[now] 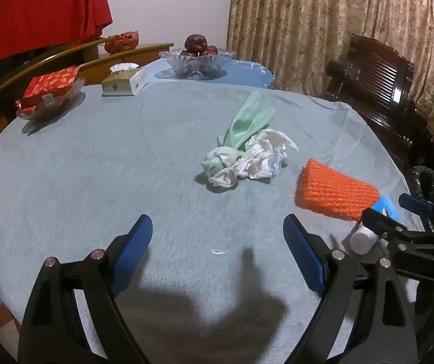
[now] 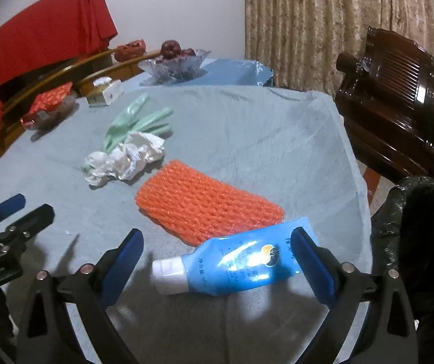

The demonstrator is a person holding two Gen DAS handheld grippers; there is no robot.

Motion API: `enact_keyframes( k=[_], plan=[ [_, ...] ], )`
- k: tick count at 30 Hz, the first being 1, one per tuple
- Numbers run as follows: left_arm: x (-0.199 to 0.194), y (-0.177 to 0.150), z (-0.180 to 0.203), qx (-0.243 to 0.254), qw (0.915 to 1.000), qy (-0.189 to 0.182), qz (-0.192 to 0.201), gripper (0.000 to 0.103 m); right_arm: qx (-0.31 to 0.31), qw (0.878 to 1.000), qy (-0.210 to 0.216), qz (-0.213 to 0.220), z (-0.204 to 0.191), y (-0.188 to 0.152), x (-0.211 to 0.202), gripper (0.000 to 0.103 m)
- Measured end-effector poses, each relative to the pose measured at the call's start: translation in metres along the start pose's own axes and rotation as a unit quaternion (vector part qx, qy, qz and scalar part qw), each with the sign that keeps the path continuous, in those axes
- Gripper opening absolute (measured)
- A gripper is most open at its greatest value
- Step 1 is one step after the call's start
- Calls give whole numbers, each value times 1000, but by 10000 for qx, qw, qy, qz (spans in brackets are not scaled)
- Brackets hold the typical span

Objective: Collect trash
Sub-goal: 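Move both open tools back over the table toward the blue tube, then grasp the blue hand-cream tube by its cap end with the right tool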

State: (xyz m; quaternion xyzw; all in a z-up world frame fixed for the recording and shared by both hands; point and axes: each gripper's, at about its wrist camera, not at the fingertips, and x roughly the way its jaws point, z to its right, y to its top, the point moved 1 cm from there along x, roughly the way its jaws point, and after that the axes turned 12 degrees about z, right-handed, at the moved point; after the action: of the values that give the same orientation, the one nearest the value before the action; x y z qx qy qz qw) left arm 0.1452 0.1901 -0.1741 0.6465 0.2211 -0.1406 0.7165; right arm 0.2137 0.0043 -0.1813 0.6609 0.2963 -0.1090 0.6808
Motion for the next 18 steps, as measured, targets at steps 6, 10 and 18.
enact_keyframes(
  k=[6, 10, 18],
  plan=[
    [4, -4, 0, -36, 10000, -11, -55, 86, -213, 9995, -134, -203, -4, -10, 6, 95],
    [5, -5, 3, -54, 9999, -28, -83, 86, -252, 9993, -102, -246, 0, -12, -4, 95],
    [4, -6, 15, 8, 9999, -134, -104, 86, -350, 9983, -164, -437, 17, -24, -30, 95]
  ],
)
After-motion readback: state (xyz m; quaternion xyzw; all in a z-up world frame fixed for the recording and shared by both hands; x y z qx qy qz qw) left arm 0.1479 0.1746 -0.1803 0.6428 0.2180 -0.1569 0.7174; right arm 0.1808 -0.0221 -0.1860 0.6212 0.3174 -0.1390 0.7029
